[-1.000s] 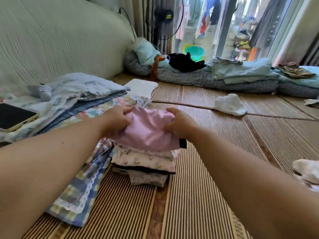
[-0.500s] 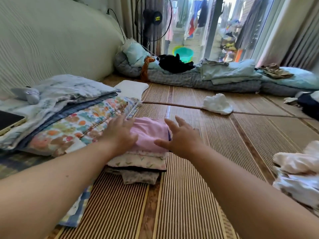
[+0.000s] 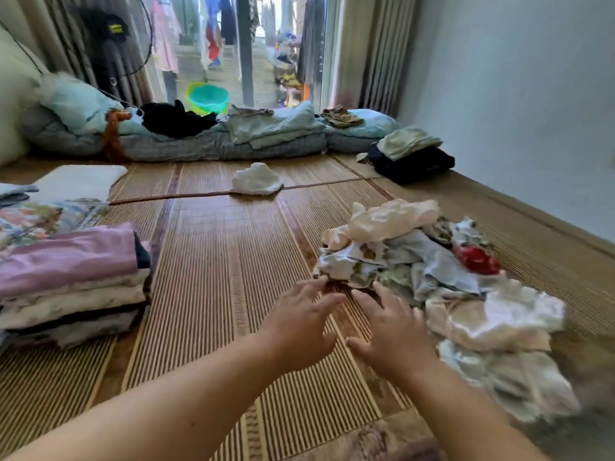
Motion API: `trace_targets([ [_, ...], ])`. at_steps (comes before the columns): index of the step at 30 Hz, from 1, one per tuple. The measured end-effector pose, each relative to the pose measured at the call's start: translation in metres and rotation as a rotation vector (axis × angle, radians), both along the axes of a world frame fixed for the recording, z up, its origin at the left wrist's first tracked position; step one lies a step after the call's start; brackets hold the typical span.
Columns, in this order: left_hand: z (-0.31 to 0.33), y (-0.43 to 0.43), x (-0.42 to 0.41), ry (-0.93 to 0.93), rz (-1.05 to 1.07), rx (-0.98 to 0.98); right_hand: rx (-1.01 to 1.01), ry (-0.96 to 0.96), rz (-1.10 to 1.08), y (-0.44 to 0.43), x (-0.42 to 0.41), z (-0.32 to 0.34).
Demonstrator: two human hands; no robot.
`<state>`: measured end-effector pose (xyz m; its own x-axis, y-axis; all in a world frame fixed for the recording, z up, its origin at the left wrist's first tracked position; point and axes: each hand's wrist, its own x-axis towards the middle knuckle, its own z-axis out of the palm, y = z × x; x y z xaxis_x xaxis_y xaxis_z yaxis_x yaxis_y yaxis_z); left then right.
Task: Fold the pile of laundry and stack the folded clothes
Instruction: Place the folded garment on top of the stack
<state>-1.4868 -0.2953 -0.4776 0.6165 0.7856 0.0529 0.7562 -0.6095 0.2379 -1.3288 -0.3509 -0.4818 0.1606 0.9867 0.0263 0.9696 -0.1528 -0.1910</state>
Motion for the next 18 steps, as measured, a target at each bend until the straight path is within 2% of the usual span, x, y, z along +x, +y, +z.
trace_targets([
  [7, -0.017, -0.010, 0.118, 0.094, -0.105, -0.041, -0.027, 0.090, -0.223, -0.020, 0.098, -0.014],
  [10, -0.028, -0.007, 0.155, 0.122, -0.164, -0.078, -0.040, -0.005, -0.268, -0.011, 0.135, -0.024],
  [13, -0.042, -0.003, 0.187, 0.071, -0.193, -0.101, -0.137, 0.043, -0.507, -0.012, 0.167, -0.030],
  [15, -0.048, -0.001, 0.208, 0.046, -0.190, -0.128, -0.157, 0.033, -0.588, -0.016, 0.181, -0.031],
  [18, -0.047, 0.003, 0.231, 0.040, -0.149, -0.135, -0.005, 0.163, -0.584, -0.016, 0.190, -0.024],
])
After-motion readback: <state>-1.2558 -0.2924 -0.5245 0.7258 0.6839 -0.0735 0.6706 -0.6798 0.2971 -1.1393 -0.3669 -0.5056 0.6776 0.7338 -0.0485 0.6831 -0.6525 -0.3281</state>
